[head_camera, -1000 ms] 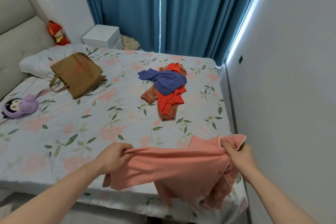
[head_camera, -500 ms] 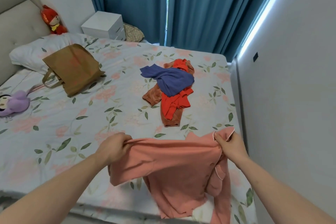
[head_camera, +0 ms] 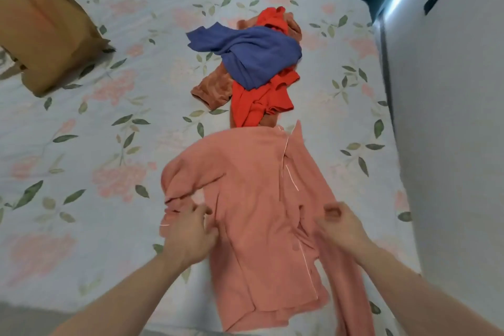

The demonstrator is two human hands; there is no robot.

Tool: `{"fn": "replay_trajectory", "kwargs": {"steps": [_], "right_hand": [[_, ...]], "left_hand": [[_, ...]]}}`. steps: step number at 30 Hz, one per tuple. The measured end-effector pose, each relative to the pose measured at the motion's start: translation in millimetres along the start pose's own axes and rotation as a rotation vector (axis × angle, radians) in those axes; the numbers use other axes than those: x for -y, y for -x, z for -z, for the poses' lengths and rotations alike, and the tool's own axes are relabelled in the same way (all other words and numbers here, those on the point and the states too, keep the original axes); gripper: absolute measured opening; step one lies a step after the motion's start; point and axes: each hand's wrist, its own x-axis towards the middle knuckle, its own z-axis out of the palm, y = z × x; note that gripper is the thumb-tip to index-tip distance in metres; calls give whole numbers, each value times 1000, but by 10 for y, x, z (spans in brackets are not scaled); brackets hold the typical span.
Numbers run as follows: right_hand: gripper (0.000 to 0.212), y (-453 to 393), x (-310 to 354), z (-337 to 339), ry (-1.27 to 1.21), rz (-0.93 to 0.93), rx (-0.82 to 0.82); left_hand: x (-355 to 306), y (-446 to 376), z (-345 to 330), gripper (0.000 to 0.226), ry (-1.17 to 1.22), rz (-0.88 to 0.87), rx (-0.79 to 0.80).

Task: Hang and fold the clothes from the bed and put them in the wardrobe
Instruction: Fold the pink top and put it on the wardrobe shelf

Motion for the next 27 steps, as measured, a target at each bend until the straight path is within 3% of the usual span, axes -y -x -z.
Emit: {"fn": "replay_trajectory", "kwargs": {"steps": [2,5,7,9,12,15,18,22,25,27], "right_hand": [[32,64,-617,-327,30,-131,124],[51,236,-1261,-735,74,-198,229],[58,331,-1501,-943,130,-203,224],[50,412,-1657,-1096,159,-195,185],[12,558,-1870,-1320,163,-183,194],[6,768,-1927,-1399,42,-285,234],[11,886,-1856,-1316,-115,-382,228],[22,1038,-1861,-1165,-68,-412,287],[15,1047,-1927,-1057,63,-328,152],[25,961,-1926,-999,-38,-302,85]], "left_hand": [[151,193,-640,58,68,126,199],[422,443,-1329,71,194,336,394],[535,555,-1631,72,286,430,409],[584,617,-1827,55,326,443,361],[605,672,-1955,21,397,429,367],[658,762,-1919,7,406,412,447],[763,885,-1762,7,309,374,431],[1041,1005,-1541,10,181,384,386],[1225,1040,-1448,4,210,458,226],[1245,1074,-1447,5,181,439,98]]}}
